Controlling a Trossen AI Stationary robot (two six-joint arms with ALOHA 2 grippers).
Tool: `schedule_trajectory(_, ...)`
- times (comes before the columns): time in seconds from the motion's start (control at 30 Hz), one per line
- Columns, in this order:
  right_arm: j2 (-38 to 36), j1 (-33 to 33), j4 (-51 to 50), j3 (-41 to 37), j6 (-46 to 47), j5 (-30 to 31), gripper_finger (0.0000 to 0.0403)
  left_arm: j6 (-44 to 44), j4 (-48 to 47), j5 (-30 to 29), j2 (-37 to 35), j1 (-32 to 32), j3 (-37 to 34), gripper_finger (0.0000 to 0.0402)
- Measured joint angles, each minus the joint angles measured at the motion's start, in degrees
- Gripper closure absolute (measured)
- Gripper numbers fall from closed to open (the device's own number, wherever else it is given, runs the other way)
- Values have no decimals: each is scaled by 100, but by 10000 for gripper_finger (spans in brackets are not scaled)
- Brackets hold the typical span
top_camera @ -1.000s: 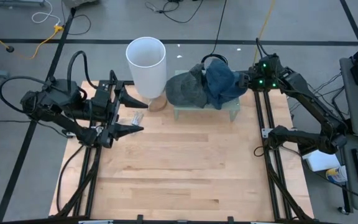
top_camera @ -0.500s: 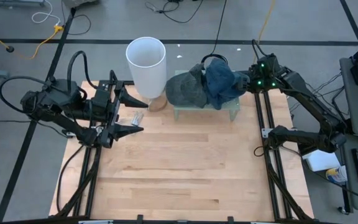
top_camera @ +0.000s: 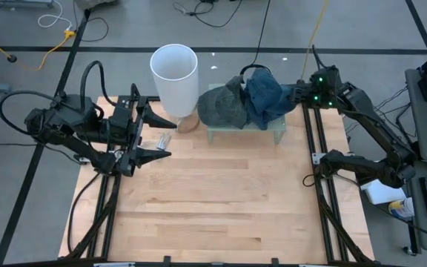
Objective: Pick & Place hat
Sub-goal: Return to Home Position
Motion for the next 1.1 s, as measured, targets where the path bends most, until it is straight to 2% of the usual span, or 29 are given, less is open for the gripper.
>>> schedule_trajectory(0.23,-209,4,6,0,48,-7,30,24,2,-2,0,0,0,66)
schedule_trajectory(0.4,-595,25,210,0,184,-932,30,166,-15,-34,0,0,0,66)
schedule_trajectory(0.53,-979,368,222,0,20,-1741,30,123,-245,-214,0,-2,0,66)
schedule_trajectory(0.7,-1562,1221,632,0,-324,-2034,30,146,-255,-374,0,-2,0,66)
schedule_trajectory(0.9,-2125,2335,2115,-91,-512,-2009,30,401,-441,-461,0,0,-151,66)
schedule_trajectory(1.1,-2299,3209,4040,-820,-818,-2051,30,587,504,-331,-38,178,-959,66)
